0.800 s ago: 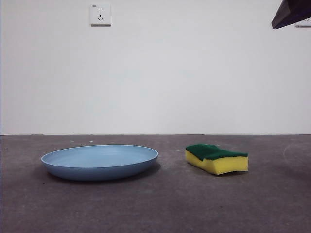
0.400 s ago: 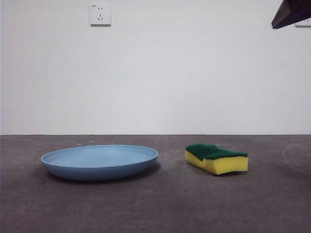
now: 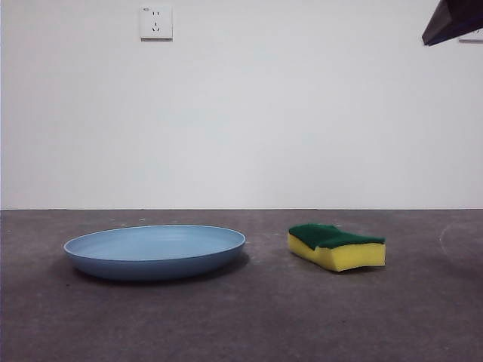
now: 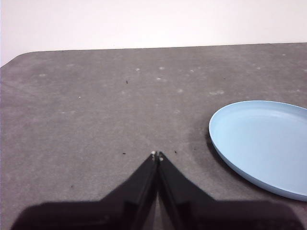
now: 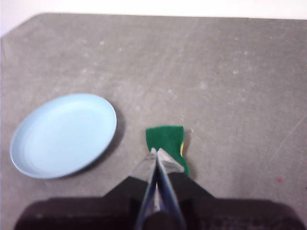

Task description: Pick up the plate,pick up the cloth,clean the plate with the cloth

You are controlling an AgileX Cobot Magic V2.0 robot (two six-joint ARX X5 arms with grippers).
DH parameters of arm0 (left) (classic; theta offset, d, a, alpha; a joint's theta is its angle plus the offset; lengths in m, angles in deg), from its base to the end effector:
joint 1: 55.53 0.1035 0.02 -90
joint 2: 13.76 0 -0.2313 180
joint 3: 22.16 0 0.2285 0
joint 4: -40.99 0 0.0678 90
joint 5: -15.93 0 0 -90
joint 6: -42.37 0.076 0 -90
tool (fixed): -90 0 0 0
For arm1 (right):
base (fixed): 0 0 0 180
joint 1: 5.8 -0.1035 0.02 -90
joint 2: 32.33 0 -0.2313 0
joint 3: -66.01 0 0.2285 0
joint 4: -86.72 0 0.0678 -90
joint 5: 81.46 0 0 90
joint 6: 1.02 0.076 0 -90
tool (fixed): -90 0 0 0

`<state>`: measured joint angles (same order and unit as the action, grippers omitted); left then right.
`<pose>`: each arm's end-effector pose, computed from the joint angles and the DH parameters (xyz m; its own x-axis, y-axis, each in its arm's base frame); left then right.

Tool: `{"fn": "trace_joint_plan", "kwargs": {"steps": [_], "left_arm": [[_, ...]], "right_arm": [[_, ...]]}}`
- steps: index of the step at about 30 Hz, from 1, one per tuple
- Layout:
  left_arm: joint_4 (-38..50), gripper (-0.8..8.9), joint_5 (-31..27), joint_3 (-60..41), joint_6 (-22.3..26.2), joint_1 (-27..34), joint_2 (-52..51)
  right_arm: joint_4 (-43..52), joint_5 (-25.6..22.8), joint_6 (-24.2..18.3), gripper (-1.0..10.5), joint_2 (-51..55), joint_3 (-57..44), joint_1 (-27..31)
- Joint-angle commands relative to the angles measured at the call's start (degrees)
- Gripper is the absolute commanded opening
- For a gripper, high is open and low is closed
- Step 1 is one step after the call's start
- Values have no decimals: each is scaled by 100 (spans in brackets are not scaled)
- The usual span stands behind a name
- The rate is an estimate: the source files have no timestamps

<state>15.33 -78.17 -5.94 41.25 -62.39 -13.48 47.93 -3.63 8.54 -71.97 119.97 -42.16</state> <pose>0.1495 -0.0125 0.1431 0.9846 -0.0464 -0.1684 0.0459 0.9989 -0.0072 0.1646 0.1013 0.2487 0.8415 0.3577 -0.4049 -0.3637 0.9292 0.0651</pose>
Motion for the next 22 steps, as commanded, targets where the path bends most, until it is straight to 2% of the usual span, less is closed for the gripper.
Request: {"fn": "trace_joint_plan", "kwargs": {"steps": [1,4,7,10,14,17,22], "left_arm": [[13,-3,-11,-79,-37,20,-15],[13,-3,-11,-79,-37,20,-15],[13,-3,-11,-79,-37,20,-15],[13,-3,-11,-79,-37,20,-15],[13,-3,-11,-79,-37,20,-15],[13,-3,-11,-79,-35,20,-15],[13,-3,-11,-79,-37,20,-15]], "right_arm": [[-103,-17,-155,1,48,-33,-9],[-240,-46,-448,1,291,-35,28],[-249,-26,-793,1,518,-35,302],[-227,96,-975,1,861,-83,935],[-127,857,-1062,1,1408,-269,2055],[306,1126,-1290,1,1801,-616,2763],[951,1235,-1300,1,2496,-1451,3362]]}}
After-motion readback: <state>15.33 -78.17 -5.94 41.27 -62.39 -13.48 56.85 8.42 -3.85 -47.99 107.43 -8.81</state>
